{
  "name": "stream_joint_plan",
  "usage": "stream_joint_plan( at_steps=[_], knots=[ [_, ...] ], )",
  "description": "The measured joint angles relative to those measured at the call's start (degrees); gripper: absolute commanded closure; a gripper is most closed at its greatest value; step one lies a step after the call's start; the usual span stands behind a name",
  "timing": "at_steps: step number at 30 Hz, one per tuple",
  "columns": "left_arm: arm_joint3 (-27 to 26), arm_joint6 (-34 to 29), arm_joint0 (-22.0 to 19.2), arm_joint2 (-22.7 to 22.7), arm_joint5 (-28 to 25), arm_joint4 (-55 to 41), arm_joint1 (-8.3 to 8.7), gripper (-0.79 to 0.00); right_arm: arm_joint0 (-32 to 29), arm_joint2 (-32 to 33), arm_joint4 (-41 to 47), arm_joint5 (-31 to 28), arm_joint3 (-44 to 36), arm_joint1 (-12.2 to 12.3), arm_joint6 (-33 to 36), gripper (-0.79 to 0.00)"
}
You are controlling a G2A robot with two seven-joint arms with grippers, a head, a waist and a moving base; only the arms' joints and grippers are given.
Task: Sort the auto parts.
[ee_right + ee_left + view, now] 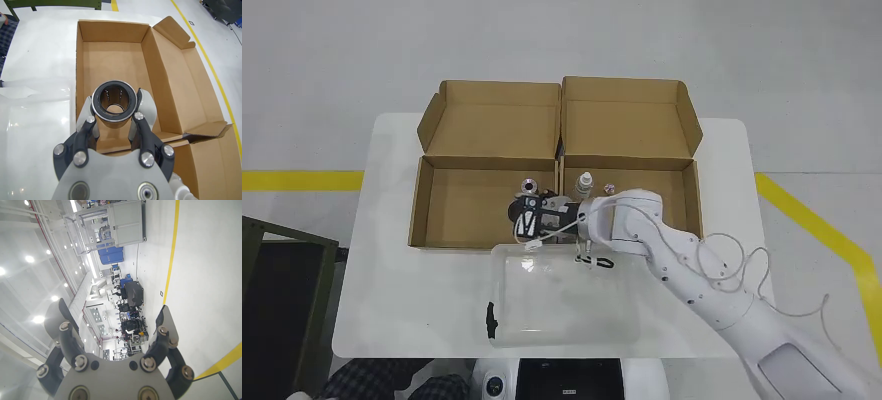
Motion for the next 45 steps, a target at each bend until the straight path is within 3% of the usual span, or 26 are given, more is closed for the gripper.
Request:
stream_joint_plan(
  at_steps=[4,26,45],
  knots=[
    [0.00,0.00,0.00,0.00,0.00,0.00,0.00,-0.785,1.14,-0.84,-0.11,0.20,1.82,-0.68,1.00,0.000],
    [0.00,0.00,0.00,0.00,0.00,0.00,0.00,-0.785,4.52,-3.53,-1.41,0.38,8.87,-3.64,4.84,-0.262],
    [0.00,0.00,0.00,0.00,0.00,0.00,0.00,-0.785,4.89,-3.57,-2.49,-0.57,11.05,-5.01,5.76,-0.382]
  ],
)
